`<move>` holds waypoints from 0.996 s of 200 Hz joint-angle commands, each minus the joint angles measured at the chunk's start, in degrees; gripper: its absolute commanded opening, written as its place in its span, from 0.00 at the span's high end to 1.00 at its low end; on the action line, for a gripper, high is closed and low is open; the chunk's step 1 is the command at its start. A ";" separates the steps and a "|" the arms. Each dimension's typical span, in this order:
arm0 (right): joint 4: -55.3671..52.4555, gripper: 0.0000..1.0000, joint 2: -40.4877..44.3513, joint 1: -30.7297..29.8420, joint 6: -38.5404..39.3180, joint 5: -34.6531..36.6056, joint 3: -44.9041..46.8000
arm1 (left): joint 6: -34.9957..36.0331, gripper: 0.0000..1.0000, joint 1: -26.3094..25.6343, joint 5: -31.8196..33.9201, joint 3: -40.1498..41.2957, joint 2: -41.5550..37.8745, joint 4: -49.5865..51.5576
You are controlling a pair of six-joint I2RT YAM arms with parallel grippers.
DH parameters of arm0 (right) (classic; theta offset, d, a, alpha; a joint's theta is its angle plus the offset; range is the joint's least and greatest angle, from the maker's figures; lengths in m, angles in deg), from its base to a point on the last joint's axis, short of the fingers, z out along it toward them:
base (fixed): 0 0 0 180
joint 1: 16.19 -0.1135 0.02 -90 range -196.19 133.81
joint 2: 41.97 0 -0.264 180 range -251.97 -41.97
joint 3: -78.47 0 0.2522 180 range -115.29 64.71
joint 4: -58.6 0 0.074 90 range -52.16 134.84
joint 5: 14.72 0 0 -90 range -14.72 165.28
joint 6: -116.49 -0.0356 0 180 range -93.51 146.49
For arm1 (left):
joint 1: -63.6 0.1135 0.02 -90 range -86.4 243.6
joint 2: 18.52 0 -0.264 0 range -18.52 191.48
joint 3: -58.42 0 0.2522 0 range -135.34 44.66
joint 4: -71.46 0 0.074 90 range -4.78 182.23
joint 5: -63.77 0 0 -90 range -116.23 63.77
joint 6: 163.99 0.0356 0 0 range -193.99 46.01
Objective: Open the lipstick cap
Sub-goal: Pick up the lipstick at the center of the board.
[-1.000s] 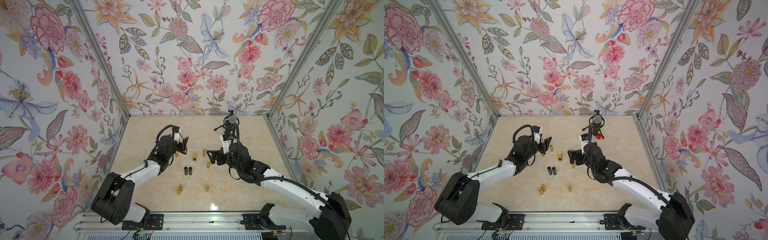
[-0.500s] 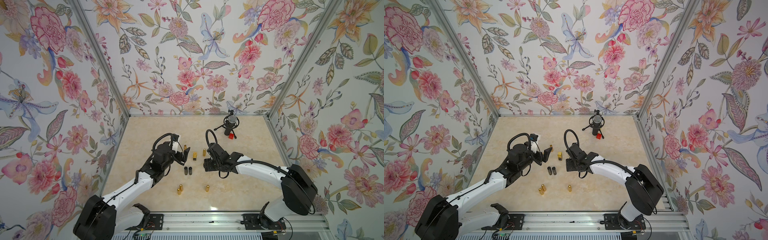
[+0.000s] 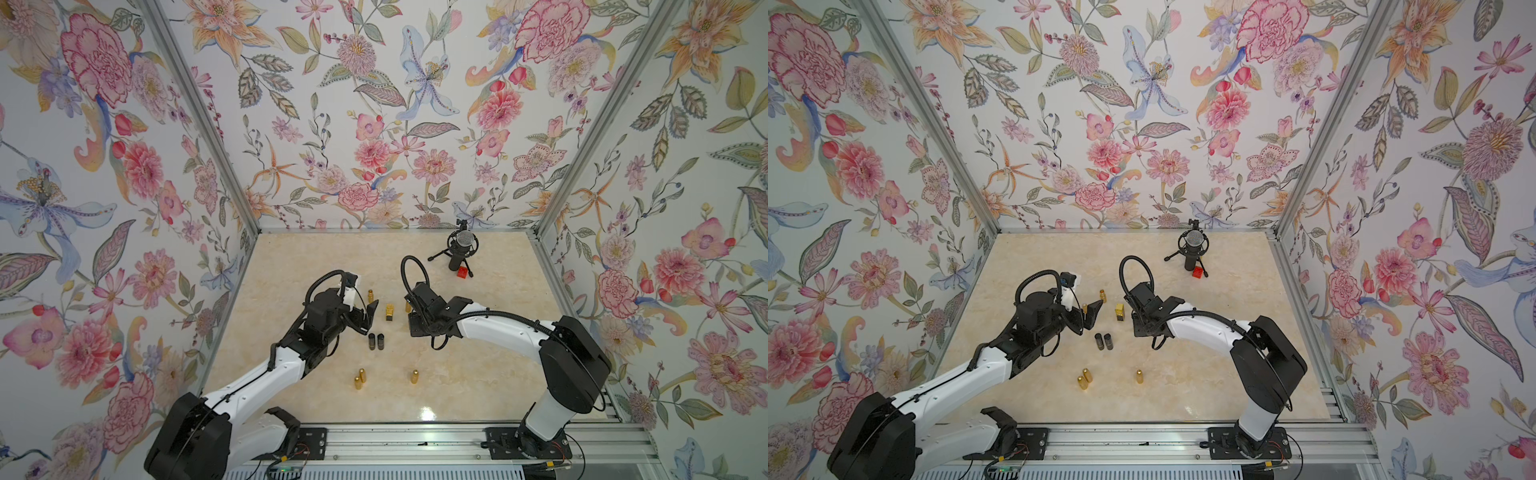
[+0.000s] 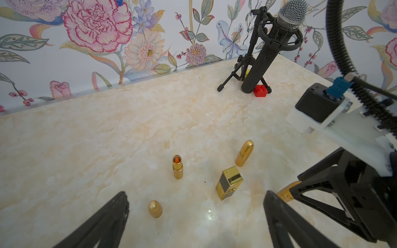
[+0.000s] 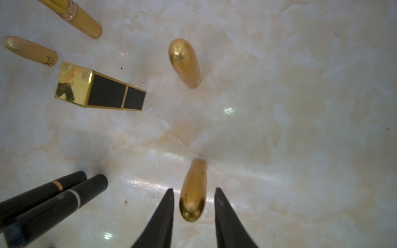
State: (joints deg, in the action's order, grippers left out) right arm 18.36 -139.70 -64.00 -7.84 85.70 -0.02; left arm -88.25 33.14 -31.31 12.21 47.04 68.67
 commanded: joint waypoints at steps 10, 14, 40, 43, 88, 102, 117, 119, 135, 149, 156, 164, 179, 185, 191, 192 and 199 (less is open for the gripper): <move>-2.25 0.70 -1.56 0.20 0.50 1.71 -1.75 | 0.58 0.01 -0.52 1.20 0.54 -0.11 -0.14; -2.22 0.70 -1.63 0.08 0.63 1.71 -1.80 | 0.61 0.01 -0.48 1.13 0.47 -0.04 -0.22; -2.25 0.71 -1.92 0.01 0.83 2.21 -1.80 | 0.55 0.01 -0.48 1.20 0.55 0.21 -0.32; -2.26 0.71 -1.98 -0.02 0.90 2.31 -1.77 | 0.62 0.01 -0.48 1.20 0.47 0.31 -0.32; -2.26 0.71 -3.50 -0.09 1.94 1.35 -3.00 | 0.86 0.01 -0.48 1.20 0.62 0.18 -0.27; -2.18 0.76 -3.74 -0.40 2.04 1.01 -3.29 | 0.77 0.01 -0.48 1.22 0.80 0.06 -0.25; -2.23 0.77 -3.95 -0.44 2.08 1.10 -3.41 | 0.66 0.01 -0.48 1.28 1.17 -0.10 -0.41; -2.25 0.77 -3.96 -0.40 2.12 1.12 -3.39 | 0.64 0.01 -0.48 1.23 1.16 -0.08 -0.45; -2.26 0.82 -3.70 -0.40 2.11 1.11 -3.41 | 0.70 0.01 -0.49 1.29 1.42 -0.34 -0.54; -2.25 0.82 -3.05 -0.37 2.10 0.86 -3.32 | 0.78 0.01 -0.48 1.32 1.64 -0.41 -0.58; -2.23 0.82 -2.52 -0.33 2.08 0.57 -3.16 | 1.02 0.01 -0.48 0.97 1.68 -0.45 -0.71; -2.30 0.82 -1.82 -0.15 2.15 -0.20 -3.10 | 1.50 0.01 -0.74 0.51 1.78 -0.60 -1.00; -2.67 0.82 0.37 0.46 2.38 -2.13 -2.74 | 3.13 0.01 -2.13 0.24 1.95 -1.07 -1.65; -2.81 0.82 1.44 0.99 2.35 -3.27 -2.47 | 4.50 0.01 -3.20 0.14 1.95 -1.35 -1.93; -2.95 0.82 2.64 1.45 2.38 -4.68 -2.25 | 5.88 0.01 -4.66 0.81 1.89 -1.47 -2.16; -2.96 0.82 2.86 1.60 2.36 -4.91 -2.16 | 6.21 0.01 -4.94 1.01 1.92 -1.52 -2.20; -3.39 0.82 4.34 2.32 2.33 -6.24 -1.88 | 7.81 0.01 -6.70 2.19 1.70 -1.53 -2.25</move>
State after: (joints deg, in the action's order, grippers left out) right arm 16.94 -141.56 -63.61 -5.67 83.93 -2.33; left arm -86.29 30.96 -31.20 13.41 46.91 68.41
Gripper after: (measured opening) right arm 0.214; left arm 0.988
